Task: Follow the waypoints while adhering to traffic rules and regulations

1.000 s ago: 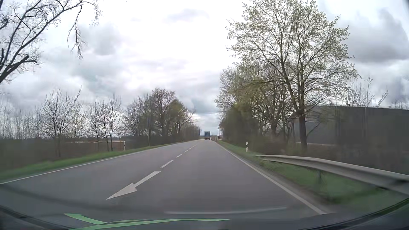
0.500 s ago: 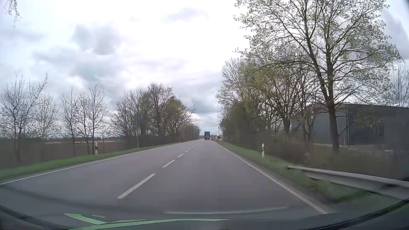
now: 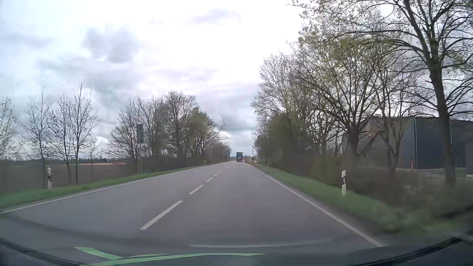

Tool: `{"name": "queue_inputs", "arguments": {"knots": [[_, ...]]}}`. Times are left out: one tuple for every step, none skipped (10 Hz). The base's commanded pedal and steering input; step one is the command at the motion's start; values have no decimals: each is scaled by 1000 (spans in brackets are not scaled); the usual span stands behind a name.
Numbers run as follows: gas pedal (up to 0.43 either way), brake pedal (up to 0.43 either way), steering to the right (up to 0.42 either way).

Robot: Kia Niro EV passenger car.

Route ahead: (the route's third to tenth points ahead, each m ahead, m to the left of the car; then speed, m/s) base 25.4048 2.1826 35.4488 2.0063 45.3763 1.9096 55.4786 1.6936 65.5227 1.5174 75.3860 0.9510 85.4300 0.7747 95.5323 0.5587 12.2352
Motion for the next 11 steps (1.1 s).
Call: {"name": "queue_inputs", "arguments": {"knots": [[98,0,0],[98,0,0],[98,0,0],[98,0,0],[98,0,0],[98,0,1],[98,0,1],[98,0,1],[110,0,1],[110,0,1],[110,0,1]]}}
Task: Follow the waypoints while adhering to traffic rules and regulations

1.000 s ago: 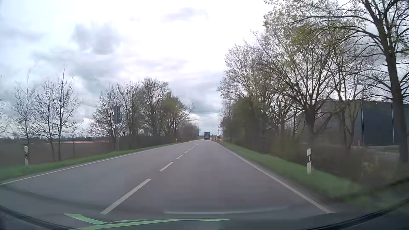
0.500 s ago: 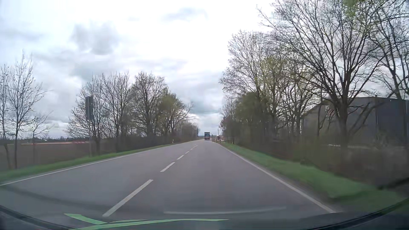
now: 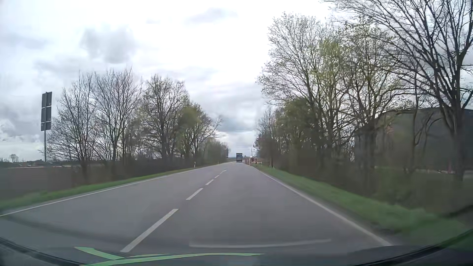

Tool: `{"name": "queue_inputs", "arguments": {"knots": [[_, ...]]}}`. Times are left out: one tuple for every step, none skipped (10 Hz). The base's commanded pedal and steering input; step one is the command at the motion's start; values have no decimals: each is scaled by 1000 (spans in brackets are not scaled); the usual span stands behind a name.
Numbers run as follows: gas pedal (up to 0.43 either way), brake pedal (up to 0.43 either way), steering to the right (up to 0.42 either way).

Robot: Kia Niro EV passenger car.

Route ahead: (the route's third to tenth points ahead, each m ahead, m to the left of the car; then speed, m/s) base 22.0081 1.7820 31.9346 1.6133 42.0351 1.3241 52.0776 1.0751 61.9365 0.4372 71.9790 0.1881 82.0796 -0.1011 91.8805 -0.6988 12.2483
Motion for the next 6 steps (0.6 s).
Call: {"name": "queue_inputs", "arguments": {"knots": [[110,0,1],[110,0,1],[110,0,1],[110,0,1],[110,0,1],[110,0,1]]}}
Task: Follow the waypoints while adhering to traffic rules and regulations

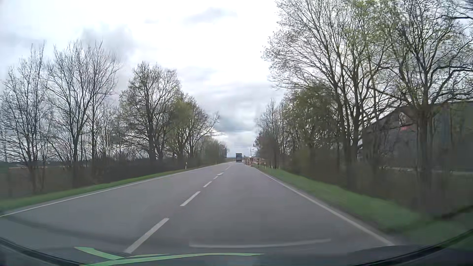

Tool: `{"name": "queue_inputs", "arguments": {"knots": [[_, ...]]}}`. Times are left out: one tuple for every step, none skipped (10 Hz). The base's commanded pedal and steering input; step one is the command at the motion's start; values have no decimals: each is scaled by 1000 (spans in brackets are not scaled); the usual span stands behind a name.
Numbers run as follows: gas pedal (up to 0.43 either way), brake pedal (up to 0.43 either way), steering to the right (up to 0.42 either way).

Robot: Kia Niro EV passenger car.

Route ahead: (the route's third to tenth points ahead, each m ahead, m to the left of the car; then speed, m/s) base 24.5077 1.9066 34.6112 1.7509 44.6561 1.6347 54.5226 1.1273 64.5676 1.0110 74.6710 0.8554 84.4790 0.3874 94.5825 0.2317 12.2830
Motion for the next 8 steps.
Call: {"name": "queue_inputs", "arguments": {"knots": [[98,0,1],[98,0,1],[87,0,1],[79,0,1],[59,0,1],[59,0,1],[59,0,1],[59,0,1]]}}
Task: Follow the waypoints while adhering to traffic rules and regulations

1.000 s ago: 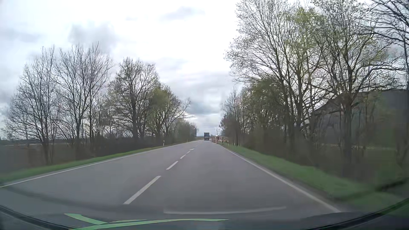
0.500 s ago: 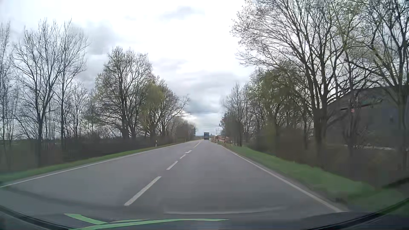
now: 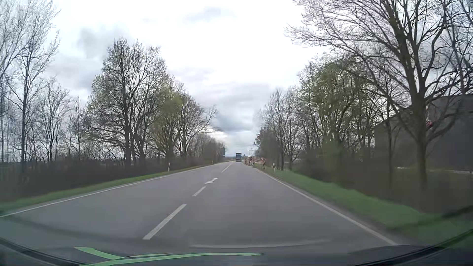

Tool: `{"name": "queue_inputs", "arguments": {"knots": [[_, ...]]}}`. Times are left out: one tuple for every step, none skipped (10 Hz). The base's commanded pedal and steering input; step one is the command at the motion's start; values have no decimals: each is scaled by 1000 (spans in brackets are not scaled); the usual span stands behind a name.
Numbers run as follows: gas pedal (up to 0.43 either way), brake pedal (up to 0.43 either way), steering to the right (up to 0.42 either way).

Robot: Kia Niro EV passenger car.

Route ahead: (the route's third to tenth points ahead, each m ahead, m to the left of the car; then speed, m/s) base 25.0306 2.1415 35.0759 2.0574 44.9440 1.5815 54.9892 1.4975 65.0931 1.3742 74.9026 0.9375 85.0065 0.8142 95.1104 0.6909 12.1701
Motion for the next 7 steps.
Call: {"name": "queue_inputs", "arguments": {"knots": [[79,0,1],[87,0,1],[87,0,1],[110,0,1],[118,0,0],[118,0,0],[130,0,-1]]}}
